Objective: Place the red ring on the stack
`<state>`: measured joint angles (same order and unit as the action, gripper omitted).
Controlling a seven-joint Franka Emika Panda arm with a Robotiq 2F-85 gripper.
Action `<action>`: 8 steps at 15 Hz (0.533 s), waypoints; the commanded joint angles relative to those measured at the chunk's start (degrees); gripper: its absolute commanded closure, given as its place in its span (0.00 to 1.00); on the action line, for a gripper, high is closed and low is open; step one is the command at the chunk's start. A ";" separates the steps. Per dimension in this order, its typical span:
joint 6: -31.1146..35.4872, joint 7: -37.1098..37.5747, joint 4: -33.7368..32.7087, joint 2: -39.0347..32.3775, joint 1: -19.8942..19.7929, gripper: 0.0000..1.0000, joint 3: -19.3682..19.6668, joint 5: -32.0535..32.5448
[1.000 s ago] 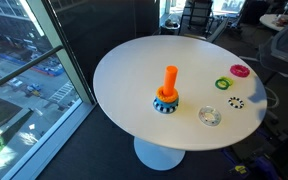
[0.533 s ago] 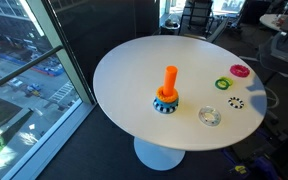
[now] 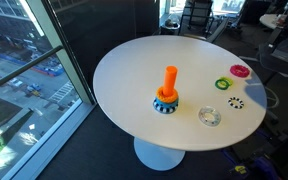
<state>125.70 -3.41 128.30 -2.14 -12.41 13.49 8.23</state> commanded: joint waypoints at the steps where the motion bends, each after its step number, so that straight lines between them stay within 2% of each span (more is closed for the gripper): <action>1: 1.05 0.59 -3.53 -4.54 -0.36 0.00 -0.05 -0.23; 8: 1.49 0.00 -3.36 -5.88 -0.25 0.00 -0.21 0.00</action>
<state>127.32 -3.42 125.03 -8.02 -12.43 13.50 8.21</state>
